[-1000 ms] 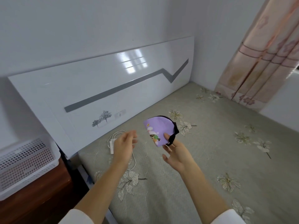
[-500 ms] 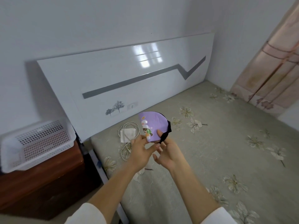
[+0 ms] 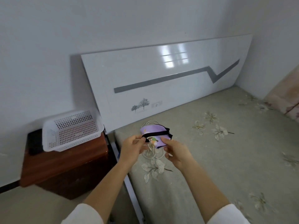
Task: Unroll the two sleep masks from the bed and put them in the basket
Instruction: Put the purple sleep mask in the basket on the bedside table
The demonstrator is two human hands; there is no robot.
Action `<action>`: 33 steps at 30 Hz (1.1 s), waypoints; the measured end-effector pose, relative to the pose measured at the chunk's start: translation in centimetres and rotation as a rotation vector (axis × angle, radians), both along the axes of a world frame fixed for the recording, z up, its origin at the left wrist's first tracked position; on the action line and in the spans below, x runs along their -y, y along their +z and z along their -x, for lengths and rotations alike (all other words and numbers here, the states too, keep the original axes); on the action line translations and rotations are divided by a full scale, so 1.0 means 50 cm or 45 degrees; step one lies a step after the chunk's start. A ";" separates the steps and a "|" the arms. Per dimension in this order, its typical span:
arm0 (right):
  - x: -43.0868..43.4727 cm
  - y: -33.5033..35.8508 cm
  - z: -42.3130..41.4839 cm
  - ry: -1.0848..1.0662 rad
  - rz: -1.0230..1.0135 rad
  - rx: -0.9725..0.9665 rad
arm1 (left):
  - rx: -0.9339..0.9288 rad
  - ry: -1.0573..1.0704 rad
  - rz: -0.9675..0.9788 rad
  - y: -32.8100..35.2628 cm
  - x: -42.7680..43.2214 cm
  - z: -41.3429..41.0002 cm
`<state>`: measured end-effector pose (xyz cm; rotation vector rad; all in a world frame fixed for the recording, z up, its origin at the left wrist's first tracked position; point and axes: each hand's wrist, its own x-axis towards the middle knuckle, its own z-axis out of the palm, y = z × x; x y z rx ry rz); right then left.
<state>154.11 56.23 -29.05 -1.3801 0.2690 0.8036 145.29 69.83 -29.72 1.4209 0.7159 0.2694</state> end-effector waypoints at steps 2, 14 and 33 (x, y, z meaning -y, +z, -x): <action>-0.047 -0.008 0.014 0.029 0.038 0.101 | -0.027 0.087 0.159 -0.003 -0.039 0.017; -0.479 -0.096 0.118 0.147 0.224 0.227 | -0.086 0.349 0.594 -0.088 -0.432 0.147; -1.010 -0.364 0.112 0.436 0.670 0.075 | -0.901 -0.043 -0.716 -0.382 -0.897 0.265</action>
